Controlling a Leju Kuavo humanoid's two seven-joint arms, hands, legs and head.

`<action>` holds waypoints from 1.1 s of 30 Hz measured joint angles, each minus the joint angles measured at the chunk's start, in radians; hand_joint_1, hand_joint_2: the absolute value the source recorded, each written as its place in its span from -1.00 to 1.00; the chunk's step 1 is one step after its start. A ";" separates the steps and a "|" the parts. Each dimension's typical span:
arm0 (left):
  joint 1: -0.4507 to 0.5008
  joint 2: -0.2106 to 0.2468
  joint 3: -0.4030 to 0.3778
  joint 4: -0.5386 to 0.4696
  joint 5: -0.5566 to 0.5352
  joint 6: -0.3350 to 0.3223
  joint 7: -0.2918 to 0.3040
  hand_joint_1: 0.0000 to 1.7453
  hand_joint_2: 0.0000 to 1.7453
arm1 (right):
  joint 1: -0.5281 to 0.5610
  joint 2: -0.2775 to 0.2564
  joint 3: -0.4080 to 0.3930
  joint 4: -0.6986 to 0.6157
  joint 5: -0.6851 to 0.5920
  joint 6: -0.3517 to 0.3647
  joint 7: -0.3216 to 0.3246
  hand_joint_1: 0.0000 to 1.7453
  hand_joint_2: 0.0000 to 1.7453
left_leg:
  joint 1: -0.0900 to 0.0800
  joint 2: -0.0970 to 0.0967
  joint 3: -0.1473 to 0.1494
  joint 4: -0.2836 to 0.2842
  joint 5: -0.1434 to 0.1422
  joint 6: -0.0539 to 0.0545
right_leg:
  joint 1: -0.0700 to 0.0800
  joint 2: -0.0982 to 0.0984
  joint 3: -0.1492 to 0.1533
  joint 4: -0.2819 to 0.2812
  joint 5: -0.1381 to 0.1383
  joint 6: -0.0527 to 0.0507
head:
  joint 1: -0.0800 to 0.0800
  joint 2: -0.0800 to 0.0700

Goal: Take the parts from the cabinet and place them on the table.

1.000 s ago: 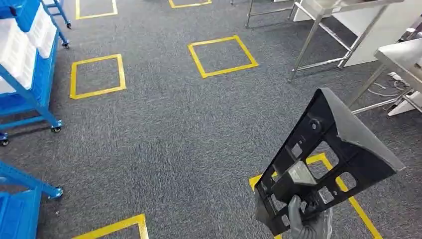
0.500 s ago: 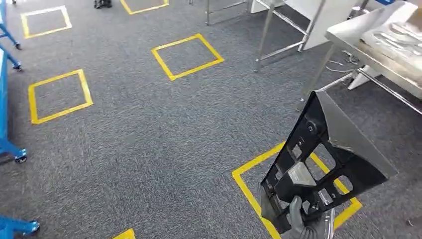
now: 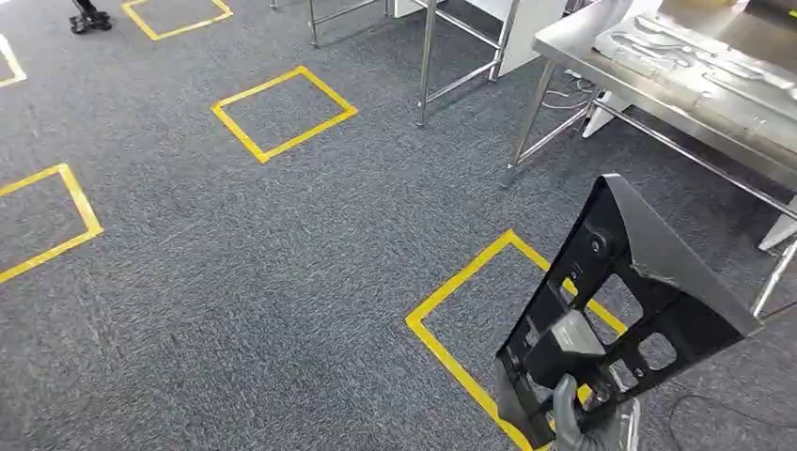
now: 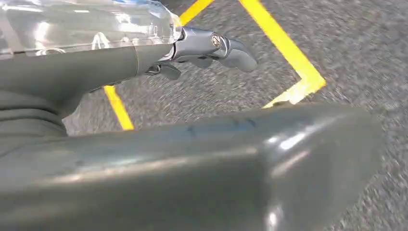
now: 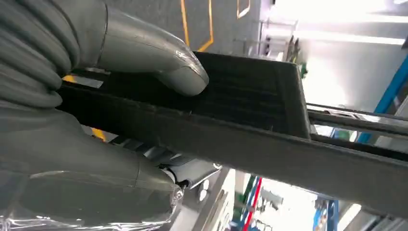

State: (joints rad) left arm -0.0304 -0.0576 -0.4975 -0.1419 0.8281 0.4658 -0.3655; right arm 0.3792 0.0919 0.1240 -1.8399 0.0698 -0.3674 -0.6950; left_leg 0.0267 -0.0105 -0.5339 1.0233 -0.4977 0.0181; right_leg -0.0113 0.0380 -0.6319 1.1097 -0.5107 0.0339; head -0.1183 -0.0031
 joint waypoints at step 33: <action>0.010 0.010 -0.064 -0.002 -0.015 -0.044 0.017 -1.00 -1.00 | 0.029 -0.012 -0.035 -0.011 0.005 -0.109 0.051 1.00 1.00 | -0.009 -0.010 0.006 -0.025 0.012 0.009 | -0.003 -0.029 -0.082 0.171 -0.080 0.003 | 0.000 0.000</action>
State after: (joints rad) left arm -0.0207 -0.0477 -0.5611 -0.1434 0.8133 0.4215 -0.3487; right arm 0.4082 0.0797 0.0893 -1.8509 0.0752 -0.4769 -0.6443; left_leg 0.0176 -0.0202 -0.5277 0.9986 -0.4860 0.0268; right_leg -0.0145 0.0089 -0.7142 1.2803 -0.5904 0.0364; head -0.1183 -0.0031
